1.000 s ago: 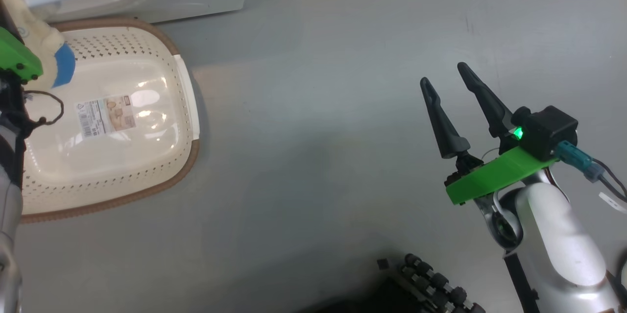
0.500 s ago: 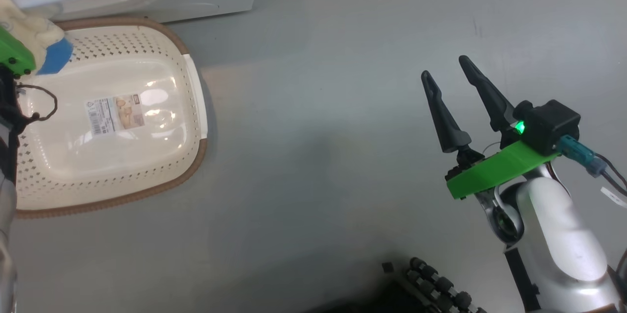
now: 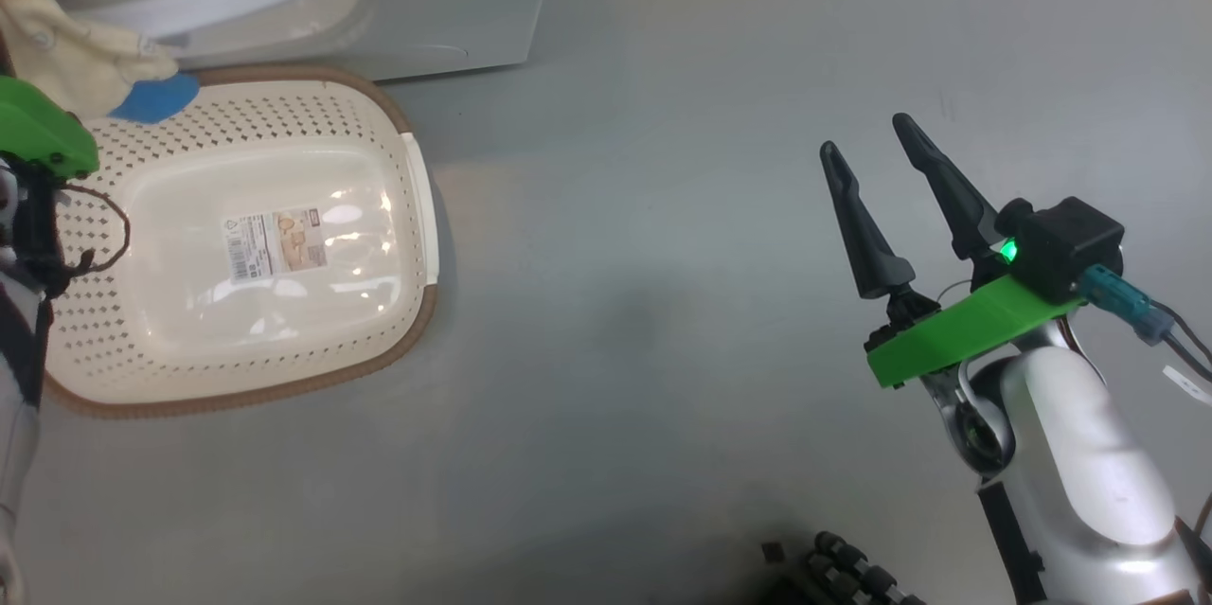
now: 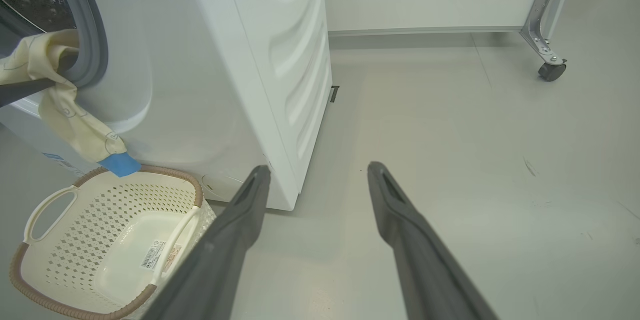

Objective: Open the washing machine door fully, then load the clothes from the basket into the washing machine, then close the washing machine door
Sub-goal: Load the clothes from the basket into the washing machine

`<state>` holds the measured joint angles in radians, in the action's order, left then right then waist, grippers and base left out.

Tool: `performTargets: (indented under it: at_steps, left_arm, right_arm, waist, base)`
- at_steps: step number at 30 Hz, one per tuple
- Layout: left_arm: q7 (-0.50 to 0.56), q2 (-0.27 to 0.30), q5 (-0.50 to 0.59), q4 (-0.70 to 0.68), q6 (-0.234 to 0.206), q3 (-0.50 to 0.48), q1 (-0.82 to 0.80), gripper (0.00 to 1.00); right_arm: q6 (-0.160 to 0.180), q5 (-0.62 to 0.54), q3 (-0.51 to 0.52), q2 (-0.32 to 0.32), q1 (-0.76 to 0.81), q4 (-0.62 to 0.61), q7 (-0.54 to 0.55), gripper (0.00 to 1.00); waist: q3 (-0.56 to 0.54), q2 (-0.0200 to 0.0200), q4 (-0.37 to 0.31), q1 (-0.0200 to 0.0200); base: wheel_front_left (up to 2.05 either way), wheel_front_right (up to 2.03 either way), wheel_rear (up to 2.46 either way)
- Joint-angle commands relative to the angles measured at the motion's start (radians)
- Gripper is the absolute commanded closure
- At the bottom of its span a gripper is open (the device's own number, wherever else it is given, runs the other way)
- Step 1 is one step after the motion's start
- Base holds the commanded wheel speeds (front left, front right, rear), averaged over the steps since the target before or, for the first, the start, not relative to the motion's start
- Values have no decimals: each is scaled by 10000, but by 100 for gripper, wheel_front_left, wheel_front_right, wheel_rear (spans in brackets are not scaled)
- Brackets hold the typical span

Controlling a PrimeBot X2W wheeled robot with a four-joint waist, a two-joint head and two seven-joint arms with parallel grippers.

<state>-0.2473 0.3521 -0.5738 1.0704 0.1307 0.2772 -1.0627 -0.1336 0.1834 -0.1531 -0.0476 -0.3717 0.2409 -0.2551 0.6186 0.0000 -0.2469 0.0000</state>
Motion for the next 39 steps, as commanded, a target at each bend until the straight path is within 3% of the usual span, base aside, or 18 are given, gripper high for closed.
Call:
performTargets:
  at_steps: [1, 11, 20, 28, 39]
  left_arm:
    - [-134, 747, 13, -646, -3, -159, 90, 100]
    - [-58, 1741, 405, -4023, -358, -714, 589, 100]
    - [1735, 2720, 609, -5839, -447, -567, -817, 100]
    - [2860, 3131, 828, -5633, -328, -326, -3156, 100]
    - [2272, 3216, 1490, -3425, -312, -20, -5620, 100]
  right_arm:
    - [29, -19, -137, -26, 300, -227, -67, 0]
    - [29, 118, -215, -26, 348, -227, -67, 0]
    - [29, 444, -378, -26, 156, -362, -67, 0]
    - [29, 872, -786, -26, -170, -450, -67, 0]
    - [29, 1368, -1215, -26, -392, -527, -67, 0]
  waist:
    - [-67, 0, 72, 0]
    - [6, 0, 63, 0]
    - [729, 0, -204, 0]
    - [1472, 0, -649, 0]
    - [2025, 0, -1200, 0]
  base:
    - [0, 0, 0]
    - [0, 0, 0]
    - [0, 0, 0]
    - [0, 0, 0]
    - [0, 0, 0]
